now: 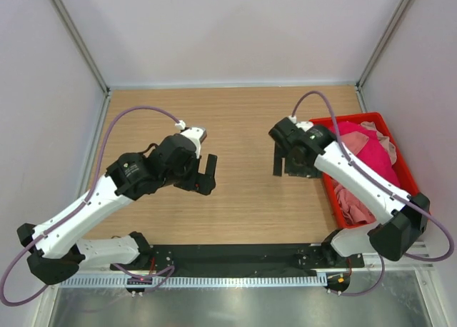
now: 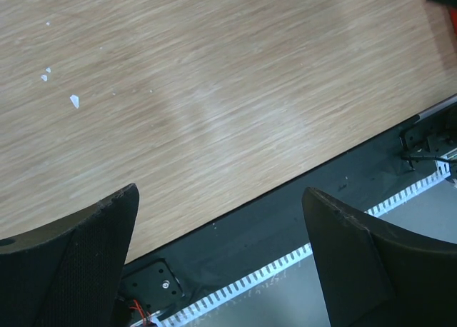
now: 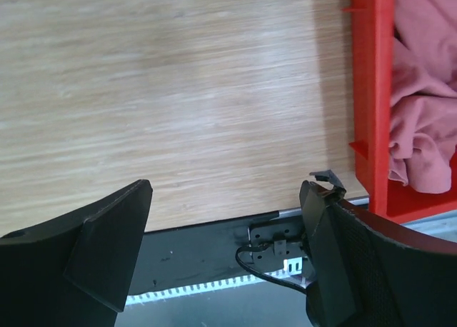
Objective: Fold and stack the t-shirts
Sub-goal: Grab the tshirt from the pile
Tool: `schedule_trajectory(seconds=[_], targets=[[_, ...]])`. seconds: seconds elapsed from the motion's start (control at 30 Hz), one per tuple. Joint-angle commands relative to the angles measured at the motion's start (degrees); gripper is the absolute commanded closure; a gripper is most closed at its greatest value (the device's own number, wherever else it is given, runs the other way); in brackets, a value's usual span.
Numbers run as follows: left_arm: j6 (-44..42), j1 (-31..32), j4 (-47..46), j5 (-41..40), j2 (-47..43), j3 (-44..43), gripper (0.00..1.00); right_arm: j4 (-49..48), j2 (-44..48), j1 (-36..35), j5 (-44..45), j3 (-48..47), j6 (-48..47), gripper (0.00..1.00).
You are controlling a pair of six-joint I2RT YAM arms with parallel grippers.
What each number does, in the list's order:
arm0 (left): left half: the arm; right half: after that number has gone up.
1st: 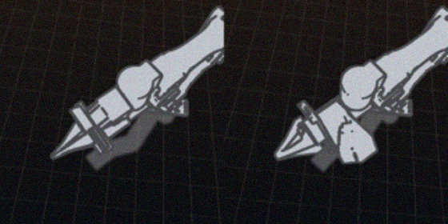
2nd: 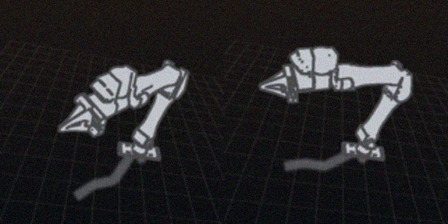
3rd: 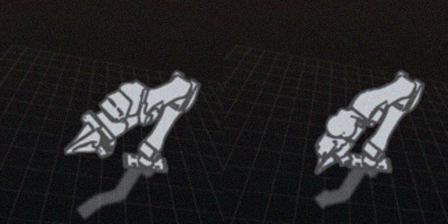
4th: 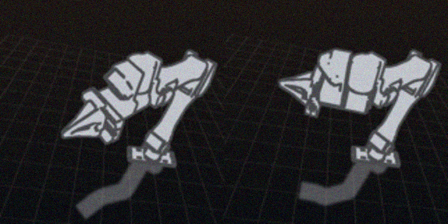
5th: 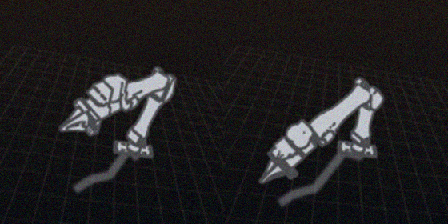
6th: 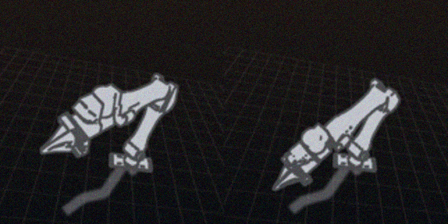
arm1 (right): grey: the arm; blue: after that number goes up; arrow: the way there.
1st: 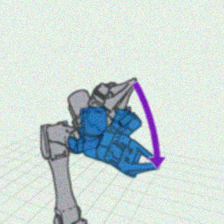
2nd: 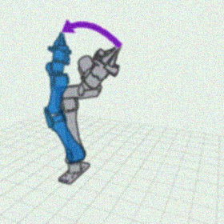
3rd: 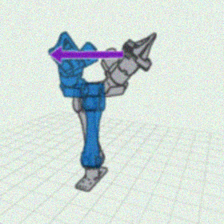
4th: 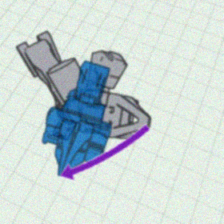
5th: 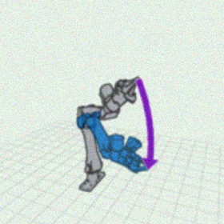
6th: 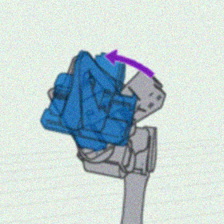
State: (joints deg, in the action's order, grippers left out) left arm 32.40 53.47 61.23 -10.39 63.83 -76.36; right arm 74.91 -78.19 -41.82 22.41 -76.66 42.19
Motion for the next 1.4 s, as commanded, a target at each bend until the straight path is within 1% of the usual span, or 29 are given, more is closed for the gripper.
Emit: schedule_trajectory(seconds=[0.0,0.07,0.1,0.17,0.2,0.23,0.27,0.3,0.33,0.37,0.43,0.53,0.67,0.73,0.83,0.87,0.9,0.93,0.97,1.0,1.07,1.1,1.13,1.17,1.23,1.27,1.3,1.33,1.37], targets=[[-3.22,-0.3,-0.68,1.78,-0.64,-1.78,0.03,-1.26,1.2,11.0,-0.34,-1.73,-3.95,0.09],[-4.45,-0.3,-0.15,2.57,-0.99,-1.08,0.03,-1.7,1.11,17.45,-0.97,-3.75,-8.41,0.13],[-4.8,-0.3,-0.06,2.74,-1.51,-0.47,0.03,-1.79,0.33,24.44,-1.49,-4.54,-9.84,0.17],[-5.59,-0.39,-0.58,3.27,-3.79,0.85,0.03,-1.96,-0.81,29.84,-0.71,-6.65,-13.61,0.25],[-5.68,-0.39,-1.63,3.8,-4.76,2.6,0.02,-2.31,-1.52,31.96,-0.18,-7.09,-14.85,0.33],[-5.77,-0.39,-2.16,4.15,-6.16,3.14,0.01,-3.97,-2.57,35.81,-0.18,-7.27,-15.9,0.36],[-5.95,-0.47,-2.6,4.41,-6.87,4.01,0.0,-5.2,-3.19,37.5,-0.79,-7.01,-16.96,0.37],[-6.21,-0.56,-2.96,4.76,-7.32,4.55,0.0,-6.44,-3.98,38.82,-1.32,-6.83,-18.88,0.37],[-6.3,-0.65,-2.87,4.77,-7.67,4.38,0.0,-8.01,-6.16,40.92,-0.62,-6.66,-19.69,0.35],[-6.91,-0.56,-2.52,4.68,-7.58,4.11,0.0,-8.64,-7.49,41.03,-0.36,-6.83,-20.39,0.25],[-7.79,-0.74,-1.47,4.07,-7.41,2.98,0.0,-10.74,-10.3,42.96,-0.96,-7.62,-22.67,0.19],[-9.37,-0.82,-0.5,1.88,-7.58,2.97,0.0,-13.64,-15.05,43.76,-0.01,-8.68,-24.43,0.17],[-9.64,-1.09,-0.67,-0.33,-7.58,3.58,0.0,-16.73,-20.58,46.3,-1.93,-10.43,-27.25,0.17],[-9.03,-1.35,-0.59,-0.33,-6.62,3.15,0.0,-17.6,-23.14,47.88,-4.21,-11.4,-28.13,0.22],[-7.88,-1.53,-0.15,-0.24,-5.74,2.09,0.0,-18.4,-24.2,48.94,-6.33,-12.02,-28.66,0.49],[-7.62,-1.7,-0.06,-0.33,-5.65,1.83,0.0,-18.49,-24.11,49.12,-6.42,-12.37,-28.57,0.76],[-7.36,-1.71,-0.15,-0.42,-5.91,1.74,0.0,-18.14,-23.68,49.21,-5.72,-13.68,-28.14,0.93],[-6.83,-1.79,-0.06,-0.59,-6.09,1.83,0.0,-17.62,-23.41,49.21,-4.5,-14.73,-27.78,0.99],[-6.65,-1.97,0.11,-0.94,-6.18,1.65,0.0,-17.0,-22.8,49.12,-3.09,-15.87,-26.65,0.99],[-6.56,-2.14,0.64,-1.12,-6.18,1.48,0.0,-16.65,-22.18,49.21,1.53,-18.58,-26.03,0.99],[-6.04,-2.23,1.08,-1.91,-6.26,1.13,0.0,-15.59,-19.73,49.21,7.88,-22.11,-23.84,0.99],[-5.95,-2.41,1.26,-2.17,-6.26,1.04,0.0,-15.68,-19.02,49.21,11.74,-26.48,-23.3,0.99],[-5.69,-2.41,1.61,-2.35,-6.26,0.95,0.0,-16.29,-17.1,49.21,16.73,-28.78,-23.12,0.99],[-5.25,-2.41,1.61,-2.53,-6.35,0.77,0.0,-17.34,-16.12,49.21,18.44,-31.07,-23.21,0.99],[-4.81,-2.5,1.87,-2.61,-6.53,0.33,0.0,-21.38,-14.63,49.21,17.76,-39.15,-24.0,0.99],[-4.46,-2.5,1.87,-2.79,-6.7,0.24,0.0,-22.09,-14.88,49.12,16.53,-46.83,-24.35,0.99],[-4.37,-2.5,1.87,-3.14,-6.88,0.16,0.0,-22.27,-15.41,49.12,14.87,-51.26,-24.53,0.99],[-4.28,-2.5,1.53,-3.58,-7.14,0.07,0.0,-22.44,-16.11,48.86,10.07,-55.92,-24.79,0.99],[-4.28,-2.5,1.43,-3.93,-7.75,0.07,0.0,-22.62,-17.68,47.98,7.49,-60.23,-25.14,0.99]])
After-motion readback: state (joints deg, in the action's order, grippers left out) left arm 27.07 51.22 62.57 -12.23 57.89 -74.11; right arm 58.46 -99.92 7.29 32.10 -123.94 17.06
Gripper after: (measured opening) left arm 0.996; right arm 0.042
